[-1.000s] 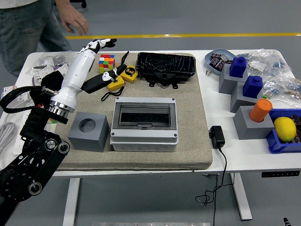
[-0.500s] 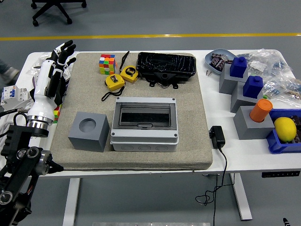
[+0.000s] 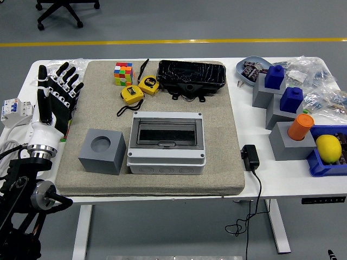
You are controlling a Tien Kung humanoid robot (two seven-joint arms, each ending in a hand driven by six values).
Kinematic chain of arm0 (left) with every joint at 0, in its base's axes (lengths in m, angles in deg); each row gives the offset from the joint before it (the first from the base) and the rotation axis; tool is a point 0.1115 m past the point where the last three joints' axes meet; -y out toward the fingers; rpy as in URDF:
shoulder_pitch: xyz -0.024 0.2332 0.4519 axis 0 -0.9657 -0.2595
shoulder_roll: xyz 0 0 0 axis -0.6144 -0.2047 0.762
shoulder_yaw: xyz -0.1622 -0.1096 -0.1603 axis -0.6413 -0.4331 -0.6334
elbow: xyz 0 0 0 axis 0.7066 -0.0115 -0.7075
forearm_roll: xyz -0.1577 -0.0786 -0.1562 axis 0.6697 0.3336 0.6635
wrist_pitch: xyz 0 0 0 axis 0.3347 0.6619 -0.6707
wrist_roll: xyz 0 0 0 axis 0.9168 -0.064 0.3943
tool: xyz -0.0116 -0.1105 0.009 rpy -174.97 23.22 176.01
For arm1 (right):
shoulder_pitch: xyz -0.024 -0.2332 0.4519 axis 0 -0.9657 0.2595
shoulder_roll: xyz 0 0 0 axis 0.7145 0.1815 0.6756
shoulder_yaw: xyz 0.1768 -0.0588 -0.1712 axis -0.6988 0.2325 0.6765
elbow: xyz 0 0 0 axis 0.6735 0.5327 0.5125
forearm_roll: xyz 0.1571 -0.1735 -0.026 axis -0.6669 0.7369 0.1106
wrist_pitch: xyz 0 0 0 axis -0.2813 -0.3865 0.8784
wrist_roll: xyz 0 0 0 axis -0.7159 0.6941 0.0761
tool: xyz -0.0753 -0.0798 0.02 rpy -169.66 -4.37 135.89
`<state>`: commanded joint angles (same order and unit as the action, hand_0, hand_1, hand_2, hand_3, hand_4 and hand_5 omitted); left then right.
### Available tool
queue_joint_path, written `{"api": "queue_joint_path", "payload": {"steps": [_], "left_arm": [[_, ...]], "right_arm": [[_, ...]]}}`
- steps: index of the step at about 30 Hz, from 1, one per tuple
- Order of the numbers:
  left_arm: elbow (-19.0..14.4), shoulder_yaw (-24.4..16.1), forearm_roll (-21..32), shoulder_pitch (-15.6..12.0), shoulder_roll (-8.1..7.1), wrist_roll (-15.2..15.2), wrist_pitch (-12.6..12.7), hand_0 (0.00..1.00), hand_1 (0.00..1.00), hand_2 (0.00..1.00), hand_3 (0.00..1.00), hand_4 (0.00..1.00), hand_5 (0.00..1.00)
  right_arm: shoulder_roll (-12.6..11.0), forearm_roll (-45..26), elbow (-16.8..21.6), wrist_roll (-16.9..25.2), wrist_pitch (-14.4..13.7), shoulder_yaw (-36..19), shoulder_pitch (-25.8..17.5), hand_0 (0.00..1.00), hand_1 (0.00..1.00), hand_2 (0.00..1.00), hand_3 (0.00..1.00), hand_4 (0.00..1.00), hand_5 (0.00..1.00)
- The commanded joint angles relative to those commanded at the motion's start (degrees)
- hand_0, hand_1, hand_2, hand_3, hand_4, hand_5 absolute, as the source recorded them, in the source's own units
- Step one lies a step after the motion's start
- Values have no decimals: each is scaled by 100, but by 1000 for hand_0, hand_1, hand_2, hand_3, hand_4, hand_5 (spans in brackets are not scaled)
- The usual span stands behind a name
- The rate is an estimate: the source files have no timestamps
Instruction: Fetch the battery,place it into the box,close the lid of the box
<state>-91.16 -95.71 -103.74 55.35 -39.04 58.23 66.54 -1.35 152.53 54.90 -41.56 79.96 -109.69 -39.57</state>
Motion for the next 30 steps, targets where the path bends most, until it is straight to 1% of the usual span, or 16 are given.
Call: {"api": "queue_joint_path", "payload": {"steps": [3,4,9,10,15,16,21,24,27,28,30], "left_arm": [[-3,-102,-355,-104,8,-58,53,806,822,797,763,998,998],[-6,-146,-460,-137,18,-71,81,789,788,765,736,998,998],[7,-260,-662,-185,51,-86,164,789,788,765,736,998,998],[2,-256,-715,-191,49,-93,179,776,773,748,721,998,998],[-21,-301,-965,-226,52,-99,257,776,773,748,721,998,998],[-25,-320,-1044,-235,56,-96,284,748,741,722,705,998,998],[-25,-412,-1720,-266,72,-96,454,748,741,722,705,998,998],[-20,-367,-2148,-254,62,-75,541,734,731,718,698,998,998],[-18,-334,-2228,-263,59,-13,608,734,731,718,698,998,998],[-16,-304,-2224,-271,57,5,629,715,723,712,695,998,963],[-5,-265,-2231,-300,53,19,647,715,723,712,695,998,963]], "right_arm": [[15,23,0,-3,16,-15,26,762,679,688,731,998,998],[15,21,0,-3,22,-9,40,787,689,692,731,998,998],[-27,2,0,-61,37,87,78,787,689,692,731,998,998],[-36,10,0,-75,38,85,77,791,689,692,731,998,998],[-49,90,0,-102,44,46,77,791,689,692,731,998,998],[-48,113,0,-107,47,36,80,794,697,697,731,998,998],[-47,191,0,-115,36,8,95,794,697,697,731,998,998],[-43,312,0,-83,-22,-114,77,799,707,701,736,998,998],[-46,388,0,29,-56,-192,43,799,707,701,736,998,998],[-47,402,0,78,-66,-202,25,812,749,735,753,998,998],[-45,510,0,169,-91,-226,-10,812,749,735,753,998,998]]}}
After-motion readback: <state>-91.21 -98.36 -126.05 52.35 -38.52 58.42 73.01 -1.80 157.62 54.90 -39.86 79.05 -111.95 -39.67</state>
